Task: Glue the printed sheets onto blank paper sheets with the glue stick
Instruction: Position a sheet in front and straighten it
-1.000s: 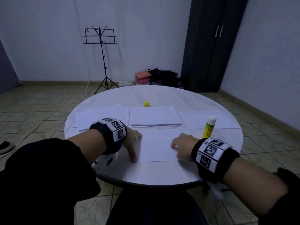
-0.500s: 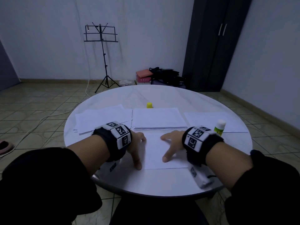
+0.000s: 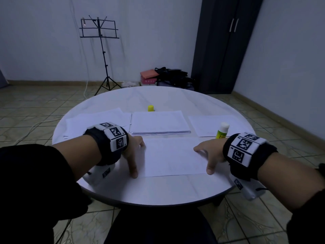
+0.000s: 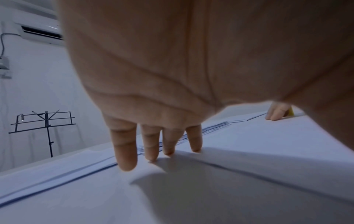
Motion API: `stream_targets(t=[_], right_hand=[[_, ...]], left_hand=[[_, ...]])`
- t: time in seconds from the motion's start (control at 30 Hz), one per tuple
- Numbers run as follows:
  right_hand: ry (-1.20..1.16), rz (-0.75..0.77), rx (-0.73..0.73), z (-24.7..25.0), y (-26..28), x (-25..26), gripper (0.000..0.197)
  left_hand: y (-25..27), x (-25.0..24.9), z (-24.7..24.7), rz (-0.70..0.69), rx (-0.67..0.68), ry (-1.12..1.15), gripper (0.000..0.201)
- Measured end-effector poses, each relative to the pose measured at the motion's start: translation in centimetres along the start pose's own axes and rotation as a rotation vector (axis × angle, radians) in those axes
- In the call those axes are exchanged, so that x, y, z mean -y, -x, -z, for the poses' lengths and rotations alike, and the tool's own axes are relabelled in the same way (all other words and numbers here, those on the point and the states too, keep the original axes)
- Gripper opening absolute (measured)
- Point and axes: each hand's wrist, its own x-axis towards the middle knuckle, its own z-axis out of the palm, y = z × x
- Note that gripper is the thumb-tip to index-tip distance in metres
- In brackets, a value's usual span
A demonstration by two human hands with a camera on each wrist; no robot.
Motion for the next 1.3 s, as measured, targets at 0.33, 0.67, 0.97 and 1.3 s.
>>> stream_targets(t=[0.33, 0.67, 0.97, 1.3], right_hand=[[0.125, 0.0, -0.033, -0.3, 0.6, 0.9, 0.063], [-0.058, -0.025, -0.059, -0.9, 1.4, 0.8, 0.077], [-0.509, -0.038, -0.173, -0.3, 1.4, 1.8, 0.031], [-0.71, -0.169, -0.394, 3.5, -5.3, 3.8, 0.031]], left_hand=[[-0.7, -0.1, 0.3, 0.019, -0.128, 0.377, 0.103], [1.1, -0.5, -1.7, 0.004, -0.256, 1.015, 0.043], [3.0, 2.2, -1.6, -0.135, -0.47, 0.926, 0.035], [-1.9, 4.7, 1.6, -0.031, -0.547, 0.96, 0.034]])
